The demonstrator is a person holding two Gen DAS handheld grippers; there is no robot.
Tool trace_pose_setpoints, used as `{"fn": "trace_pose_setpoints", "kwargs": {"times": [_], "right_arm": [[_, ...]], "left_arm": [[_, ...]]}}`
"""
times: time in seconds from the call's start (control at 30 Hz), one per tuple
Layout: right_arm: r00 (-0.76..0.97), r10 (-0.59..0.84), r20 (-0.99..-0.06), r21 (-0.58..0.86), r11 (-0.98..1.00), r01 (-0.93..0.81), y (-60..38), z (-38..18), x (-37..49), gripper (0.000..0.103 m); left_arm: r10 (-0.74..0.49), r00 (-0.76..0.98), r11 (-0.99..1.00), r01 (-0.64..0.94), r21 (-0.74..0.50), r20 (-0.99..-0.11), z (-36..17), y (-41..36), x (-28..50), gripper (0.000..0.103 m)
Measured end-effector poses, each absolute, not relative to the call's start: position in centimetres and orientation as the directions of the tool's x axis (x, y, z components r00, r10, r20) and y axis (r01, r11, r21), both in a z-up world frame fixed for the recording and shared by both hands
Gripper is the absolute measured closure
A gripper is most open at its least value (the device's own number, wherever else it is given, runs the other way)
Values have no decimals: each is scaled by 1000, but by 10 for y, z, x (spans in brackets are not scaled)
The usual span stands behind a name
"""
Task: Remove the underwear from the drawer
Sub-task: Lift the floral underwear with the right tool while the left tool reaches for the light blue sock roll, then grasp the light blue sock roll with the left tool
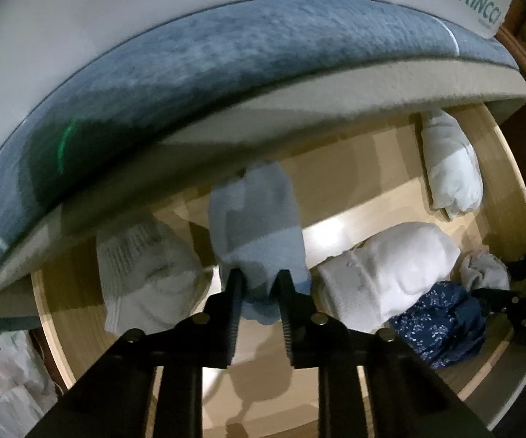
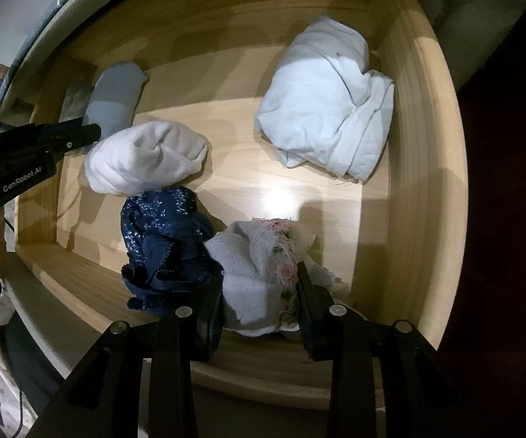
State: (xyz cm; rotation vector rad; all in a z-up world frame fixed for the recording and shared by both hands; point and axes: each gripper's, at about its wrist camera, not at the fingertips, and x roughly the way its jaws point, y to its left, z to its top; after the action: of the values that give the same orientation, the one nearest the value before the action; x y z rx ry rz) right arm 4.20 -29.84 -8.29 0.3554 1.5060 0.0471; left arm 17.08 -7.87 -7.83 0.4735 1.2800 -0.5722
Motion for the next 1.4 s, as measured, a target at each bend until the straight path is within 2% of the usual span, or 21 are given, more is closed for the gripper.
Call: {"fn": "trace_pose_setpoints", "kwargs": {"times": [0.23, 0.93, 1.03, 1.1, 1.17, 1.2, 1.3, 1.4], "right_arm": [[74, 251, -965, 260, 947, 188, -299, -84, 44, 73], [76, 272, -959, 282, 938, 201, -301, -83, 46, 72], [77, 271, -959, 281, 938, 202, -300, -83, 46, 72], [76, 271, -960, 281, 939, 200, -300, -83, 46, 72], [76, 271, -960, 281, 939, 200, -300, -83, 46, 72], [76, 271, -960, 281, 939, 201, -300, -83, 46, 72], [76, 272, -959, 282, 938, 201, -300, -83, 46, 72], [76, 273, -959, 283, 938, 201, -300, -85, 47, 72]], "left_arm": [[-125, 169, 790, 612, 5, -978, -73, -56, 162, 89], [-36, 58, 764, 646, 10, -998, -77, -3, 89, 89], [-80, 29, 801, 597, -47, -996, -75, -2, 92, 85], [-112, 17, 822, 563, -83, -994, -71, 0, 97, 78], [-150, -1, 845, 518, -129, -989, -65, 2, 100, 53], [-176, -13, 855, 494, -159, -984, -62, 2, 102, 49], [-233, -20, 880, 421, -220, -972, -53, -3, 107, 45], [-234, -59, 898, 370, -239, -970, -63, -7, 116, 44]]}}
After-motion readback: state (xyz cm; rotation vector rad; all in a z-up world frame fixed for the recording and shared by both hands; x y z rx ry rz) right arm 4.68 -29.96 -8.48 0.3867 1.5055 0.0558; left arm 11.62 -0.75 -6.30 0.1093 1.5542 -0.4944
